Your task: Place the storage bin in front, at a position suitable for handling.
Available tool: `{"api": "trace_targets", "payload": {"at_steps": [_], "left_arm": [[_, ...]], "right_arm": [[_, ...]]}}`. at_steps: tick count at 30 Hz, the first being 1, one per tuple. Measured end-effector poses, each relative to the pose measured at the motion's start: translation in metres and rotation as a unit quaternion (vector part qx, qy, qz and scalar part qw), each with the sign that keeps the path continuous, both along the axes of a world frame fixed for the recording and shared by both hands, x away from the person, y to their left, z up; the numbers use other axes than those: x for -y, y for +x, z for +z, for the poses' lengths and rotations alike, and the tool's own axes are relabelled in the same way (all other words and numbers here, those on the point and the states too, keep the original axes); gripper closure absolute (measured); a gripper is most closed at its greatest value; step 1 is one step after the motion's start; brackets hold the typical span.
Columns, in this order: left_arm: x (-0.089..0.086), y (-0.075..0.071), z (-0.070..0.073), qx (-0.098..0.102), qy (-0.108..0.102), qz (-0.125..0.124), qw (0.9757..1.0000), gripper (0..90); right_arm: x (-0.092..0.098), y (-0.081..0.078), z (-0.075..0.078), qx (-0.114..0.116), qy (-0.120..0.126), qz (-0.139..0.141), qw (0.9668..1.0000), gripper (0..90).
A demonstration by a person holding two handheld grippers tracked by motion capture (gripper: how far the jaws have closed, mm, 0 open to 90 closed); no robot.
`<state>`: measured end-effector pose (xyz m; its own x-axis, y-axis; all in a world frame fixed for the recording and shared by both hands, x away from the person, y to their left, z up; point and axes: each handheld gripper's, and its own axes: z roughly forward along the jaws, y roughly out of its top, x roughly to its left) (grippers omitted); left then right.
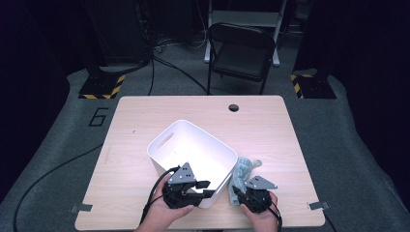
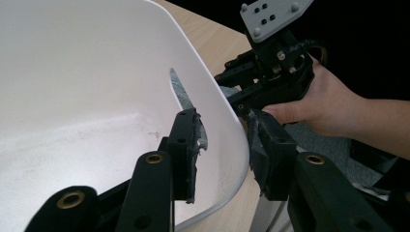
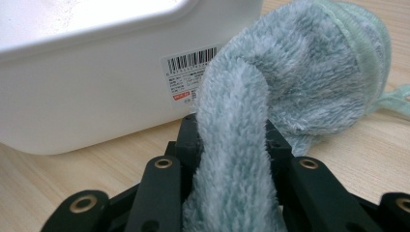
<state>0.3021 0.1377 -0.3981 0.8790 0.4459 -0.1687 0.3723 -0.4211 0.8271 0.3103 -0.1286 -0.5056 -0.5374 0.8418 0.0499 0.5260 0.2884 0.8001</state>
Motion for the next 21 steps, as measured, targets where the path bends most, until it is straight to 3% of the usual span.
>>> {"api": "trace_targets", "payload": {"at_steps": [3, 9, 10, 14, 21], "left_arm": [[-0.006, 0.001, 0.006, -0.003, -0.011, 0.008, 0.9999, 61.8], [-0.025, 0.005, 0.018, 0.01, -0.021, 0.036, 0.9991, 60.4], [-0.034, 0.009, 0.02, 0.013, -0.025, 0.053, 0.9982, 60.4], [-0.051, 0.017, 0.021, 0.019, -0.024, 0.084, 0.996, 59.9], [-0.077, 0.029, 0.019, 0.012, -0.03, 0.121, 0.9922, 59.9]], "right_arm": [[0.0, 0.0, 0.0, 0.0, 0.0, 0.0, 1.0, 67.7], [0.001, 0.0, 0.0, -0.002, 0.001, 0.002, 1.0, 67.6], [0.001, 0.0, 0.0, -0.002, 0.001, 0.001, 1.0, 67.6], [0.001, 0.0, 0.0, -0.001, 0.0, 0.001, 1.0, 67.5], [0.002, 0.0, 0.0, -0.004, 0.002, 0.003, 1.0, 67.4]]}}
